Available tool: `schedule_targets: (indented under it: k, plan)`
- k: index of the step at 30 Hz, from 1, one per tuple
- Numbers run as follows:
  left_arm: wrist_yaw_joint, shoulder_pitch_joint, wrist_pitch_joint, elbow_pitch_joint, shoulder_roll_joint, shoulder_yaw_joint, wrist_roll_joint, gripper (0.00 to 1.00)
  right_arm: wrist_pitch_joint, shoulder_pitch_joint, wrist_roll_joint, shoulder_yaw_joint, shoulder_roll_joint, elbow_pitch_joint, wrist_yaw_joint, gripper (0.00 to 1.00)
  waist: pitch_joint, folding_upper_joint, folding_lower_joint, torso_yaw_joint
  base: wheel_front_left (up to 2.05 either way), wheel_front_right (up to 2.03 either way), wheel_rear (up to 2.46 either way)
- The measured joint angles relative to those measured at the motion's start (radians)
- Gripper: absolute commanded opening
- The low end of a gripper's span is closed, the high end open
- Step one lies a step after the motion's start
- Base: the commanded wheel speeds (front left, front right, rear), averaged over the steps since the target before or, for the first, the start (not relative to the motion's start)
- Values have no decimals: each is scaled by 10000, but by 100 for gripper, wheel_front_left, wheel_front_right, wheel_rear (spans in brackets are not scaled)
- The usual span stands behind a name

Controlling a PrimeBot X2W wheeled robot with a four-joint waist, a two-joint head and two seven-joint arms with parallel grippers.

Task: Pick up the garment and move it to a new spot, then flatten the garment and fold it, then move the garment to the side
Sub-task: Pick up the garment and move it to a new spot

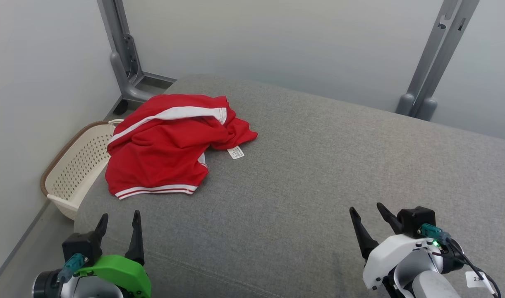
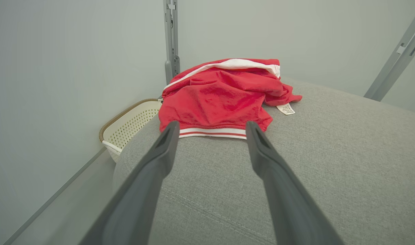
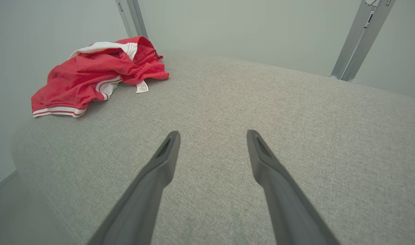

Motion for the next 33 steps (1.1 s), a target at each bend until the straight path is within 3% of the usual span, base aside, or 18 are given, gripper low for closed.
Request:
schedule_targets:
  k: [5, 10, 14, 18, 24, 33]
  plan:
    - [-42, -156, 349, 111, 50, -136, -46, 100, -25, -76, 17, 4, 0, 29, 0, 100, 140, 0, 0, 101, 0, 0, 0]
    - [-217, -1302, 1394, 612, -94, -364, -134, 100, 109, -81, 42, -46, 2, -263, 0, 100, 320, 0, 0, 68, 0, 0, 0]
    - [-407, -2604, 2673, 1354, -245, -560, -366, 100, 355, -82, -92, -59, 4, -769, 0, 100, 564, 0, 0, -46, 0, 0, 0]
    - [-261, -4175, 3879, 2092, -328, -633, -345, 100, 834, -82, -460, -12, 0, -1465, 0, 100, 963, 0, 0, -196, 0, 0, 0]
    - [-257, -6427, 4838, 3101, -537, -729, -259, 100, 1465, -234, -848, 75, -2, -2359, 0, 100, 1804, 0, 1, -507, 0, 0, 0]
    - [-487, -8502, 6146, 4721, -374, -892, -176, 100, 2107, -408, -1440, 341, 0, -3423, 0, 100, 3024, 0, 1, -1208, 0, 0, 0]
